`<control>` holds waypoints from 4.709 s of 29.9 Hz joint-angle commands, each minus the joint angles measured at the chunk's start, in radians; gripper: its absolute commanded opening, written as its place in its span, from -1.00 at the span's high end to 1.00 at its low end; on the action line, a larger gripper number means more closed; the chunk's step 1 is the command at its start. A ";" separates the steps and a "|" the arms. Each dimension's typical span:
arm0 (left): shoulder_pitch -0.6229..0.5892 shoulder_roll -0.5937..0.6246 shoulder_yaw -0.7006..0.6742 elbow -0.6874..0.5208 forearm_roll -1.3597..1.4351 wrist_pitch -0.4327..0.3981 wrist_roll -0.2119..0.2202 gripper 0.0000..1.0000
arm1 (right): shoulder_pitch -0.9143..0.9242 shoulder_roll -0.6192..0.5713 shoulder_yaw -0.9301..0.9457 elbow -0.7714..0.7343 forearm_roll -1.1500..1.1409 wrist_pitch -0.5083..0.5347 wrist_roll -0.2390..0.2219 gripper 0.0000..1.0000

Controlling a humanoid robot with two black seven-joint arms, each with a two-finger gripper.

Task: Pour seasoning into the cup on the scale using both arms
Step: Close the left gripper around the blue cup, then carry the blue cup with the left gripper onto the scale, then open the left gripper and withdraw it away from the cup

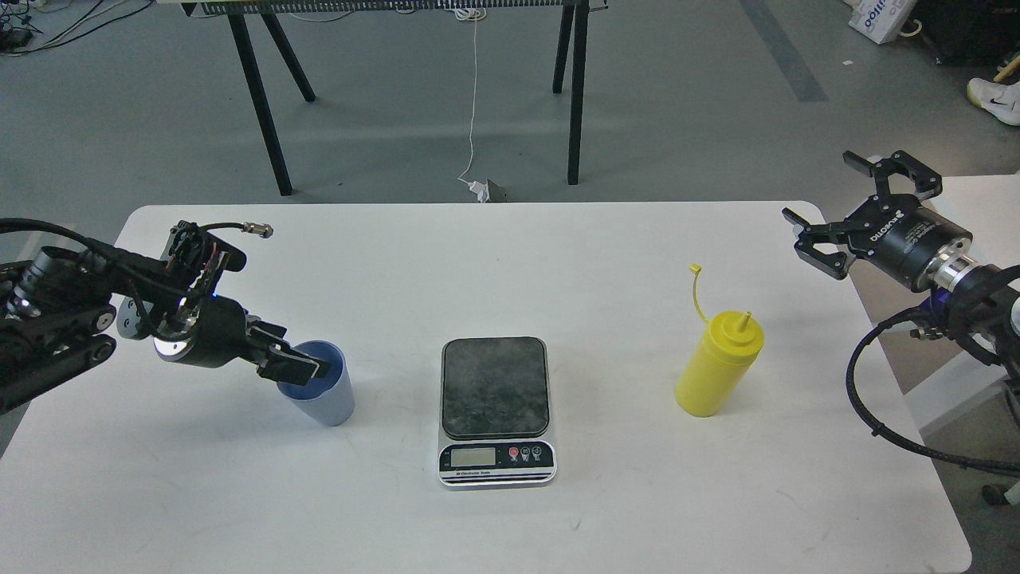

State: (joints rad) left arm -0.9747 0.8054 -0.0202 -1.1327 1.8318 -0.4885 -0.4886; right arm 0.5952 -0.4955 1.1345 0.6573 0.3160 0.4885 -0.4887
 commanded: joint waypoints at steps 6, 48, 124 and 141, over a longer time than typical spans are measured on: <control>0.036 -0.009 0.002 0.051 0.017 0.000 0.000 -0.99 | 0.000 -0.001 0.001 -0.001 0.000 0.000 0.000 -0.95; -0.119 -0.022 -0.015 0.048 -0.080 0.000 0.000 1.00 | -0.022 -0.005 0.004 -0.002 0.000 0.000 0.000 -0.95; -0.243 -0.223 -0.044 0.126 -0.649 0.000 0.000 -0.82 | -0.020 -0.001 -0.018 -0.039 0.000 0.000 0.000 -0.95; -0.188 -0.161 -0.231 0.507 -1.172 0.000 0.000 -0.86 | -0.017 -0.006 -0.004 -0.022 0.000 0.000 0.000 -0.95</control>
State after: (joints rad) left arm -1.1877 0.6381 -0.2513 -0.6635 0.7001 -0.4887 -0.4886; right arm 0.5783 -0.4984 1.1234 0.6317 0.3160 0.4889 -0.4887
